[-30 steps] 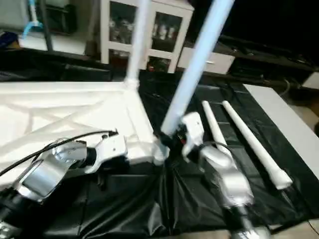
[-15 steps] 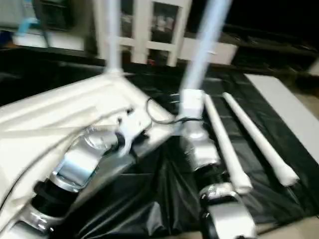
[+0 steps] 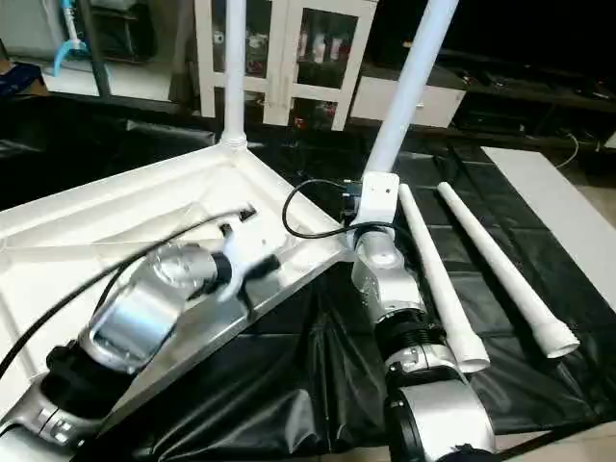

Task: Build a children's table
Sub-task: Insert table leg to table base

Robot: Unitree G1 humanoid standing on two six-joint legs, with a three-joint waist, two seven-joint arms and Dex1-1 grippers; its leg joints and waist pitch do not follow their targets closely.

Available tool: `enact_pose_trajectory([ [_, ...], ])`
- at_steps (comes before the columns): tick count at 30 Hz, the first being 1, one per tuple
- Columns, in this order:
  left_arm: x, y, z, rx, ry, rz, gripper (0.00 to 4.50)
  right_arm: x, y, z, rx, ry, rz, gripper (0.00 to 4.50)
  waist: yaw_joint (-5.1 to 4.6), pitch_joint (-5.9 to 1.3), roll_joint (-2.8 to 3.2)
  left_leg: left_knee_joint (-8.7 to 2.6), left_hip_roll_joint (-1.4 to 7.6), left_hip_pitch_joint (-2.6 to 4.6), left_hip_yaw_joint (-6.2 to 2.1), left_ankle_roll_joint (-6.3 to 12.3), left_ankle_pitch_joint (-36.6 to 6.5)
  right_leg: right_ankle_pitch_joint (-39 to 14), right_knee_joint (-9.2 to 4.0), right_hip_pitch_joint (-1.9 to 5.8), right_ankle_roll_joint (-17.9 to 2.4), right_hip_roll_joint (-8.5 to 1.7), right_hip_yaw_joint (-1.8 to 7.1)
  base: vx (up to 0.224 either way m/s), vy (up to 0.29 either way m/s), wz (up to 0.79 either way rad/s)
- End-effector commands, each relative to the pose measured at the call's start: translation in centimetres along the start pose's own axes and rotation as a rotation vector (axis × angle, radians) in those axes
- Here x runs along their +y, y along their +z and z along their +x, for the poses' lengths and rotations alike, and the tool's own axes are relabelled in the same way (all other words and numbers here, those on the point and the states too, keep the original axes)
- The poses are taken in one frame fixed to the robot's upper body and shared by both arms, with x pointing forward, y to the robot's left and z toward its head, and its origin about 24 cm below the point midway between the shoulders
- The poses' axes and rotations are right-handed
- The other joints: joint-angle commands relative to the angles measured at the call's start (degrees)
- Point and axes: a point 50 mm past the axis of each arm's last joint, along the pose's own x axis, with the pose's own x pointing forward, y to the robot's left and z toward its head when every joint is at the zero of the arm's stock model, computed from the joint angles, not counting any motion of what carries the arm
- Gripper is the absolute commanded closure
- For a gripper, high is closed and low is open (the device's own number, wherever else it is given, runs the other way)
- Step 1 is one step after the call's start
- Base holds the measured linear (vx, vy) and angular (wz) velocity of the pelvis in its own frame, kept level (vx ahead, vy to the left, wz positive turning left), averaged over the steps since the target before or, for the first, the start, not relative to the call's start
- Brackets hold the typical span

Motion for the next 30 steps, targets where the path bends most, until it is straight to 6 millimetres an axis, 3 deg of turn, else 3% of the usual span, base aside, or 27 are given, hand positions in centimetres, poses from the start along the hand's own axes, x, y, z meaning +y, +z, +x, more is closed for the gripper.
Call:
enact_pose_trajectory([
  [1,-0.6,0.4,0.1,-0.018,-0.037,0.002,3.98,-0.7,-5.3,-1.1,0.232,-0.008,-0.009,2.66,-0.32,-2.05,1.40,-4.88,1.04,-0.12,-0.32,-3.05,-19.26,-18.38,-4.89,0.87,-6.23,-2.33,1.83,0.000,0.000,0.00],
  [4,-1.0,0.4,0.3,-0.020,-0.060,-0.020,3.73,-0.8,-5.1,-1.1,0.228,0.021,0.001,2.66,-0.35,-2.10,1.41,-4.94,1.13,-0.23,-0.15,-3.26,-16.44,-13.11,-4.32,1.22,-7.48,-2.16,1.84,0.000,0.000,0.00],
  [7,-1.4,0.8,0.8,-0.042,-0.052,-0.030,3.41,-0.7,-4.6,-1.0,0.204,0.051,-0.007,2.66,-0.32,-2.08,1.31,-4.89,1.13,-0.24,-0.04,-2.99,-16.13,-12.78,-4.38,1.37,-7.69,-2.24,1.94,0.000,0.000,0.00],
  [8,-1.3,0.8,0.9,-0.042,-0.037,-0.020,3.41,-0.6,-4.5,-1.0,0.195,0.063,-0.011,2.66,-0.44,-2.12,0.97,-4.85,1.11,-0.33,0.02,-2.82,-16.03,-13.07,-4.44,1.45,-7.59,-2.23,1.95,0.000,0.000,0.00],
  [14,-0.7,0.6,0.9,-0.029,0.001,0.008,3.09,0.0,-3.8,-0.9,0.162,0.133,-0.036,2.66,-0.84,-2.10,0.91,-4.79,1.08,-0.39,-0.06,-2.27,-16.65,-15.04,-4.69,1.32,-7.31,-2.31,1.96,0.000,0.000,0.00],
  [19,-1.0,0.5,0.8,-0.029,-0.019,0.016,2.63,0.6,-3.0,-1.0,0.122,0.198,-0.049,2.66,-1.40,-2.24,0.94,-4.67,1.13,-0.57,-0.01,-1.69,-13.89,-11.31,-4.25,1.66,-8.36,-2.36,2.03,0.000,0.000,0.00],
  [20,-1.1,0.5,0.8,-0.026,-0.025,0.020,2.43,0.7,-2.8,-1.0,0.116,0.206,-0.055,2.10,-1.40,-2.38,0.98,-4.56,1.16,-0.52,0.04,-1.54,-12.73,-9.83,-4.08,1.72,-8.68,-2.38,2.04,0.000,0.000,0.00],
  [21,-1.2,0.4,0.8,-0.025,-0.028,0.026,2.43,0.7,-2.6,-1.0,0.109,0.215,-0.056,1.96,-1.40,-2.44,0.96,-4.53,1.14,-0.55,0.06,-1.44,-11.94,-8.82,-3.94,1.79,-8.89,-2.32,2.03,0.000,0.000,0.00],
  [24,-1.3,0.3,0.9,-0.023,-0.030,0.036,2.43,0.7,-2.4,-1.0,0.103,0.227,-0.056,1.90,-1.35,-2.62,1.06,-4.22,1.14,-0.64,0.27,-0.55,-8.40,-4.00,-3.43,2.00,-10.33,-2.31,2.11,0.000,0.000,0.00],
  [27,-1.3,0.3,1.0,-0.023,-0.026,0.042,2.43,0.6,-2.1,-0.9,0.102,0.236,-0.055,1.53,-1.30,-2.74,0.83,-3.97,1.05,-0.70,0.44,0.81,-4.64,1.35,-2.78,2.43,-11.85,-2.20,2.13,0.000,0.000,0.00],
  [30,-1.2,0.3,1.0,-0.023,-0.024,0.042,2.43,0.6,-2.0,-0.9,0.100,0.242,-0.052,1.26,-1.22,-2.53,1.00,-3.96,1.18,-0.44,0.61,1.43,-5.20,0.22,-2.93,2.26,-12.58,-2.32,2.20,0.000,0.000,0.00],
])
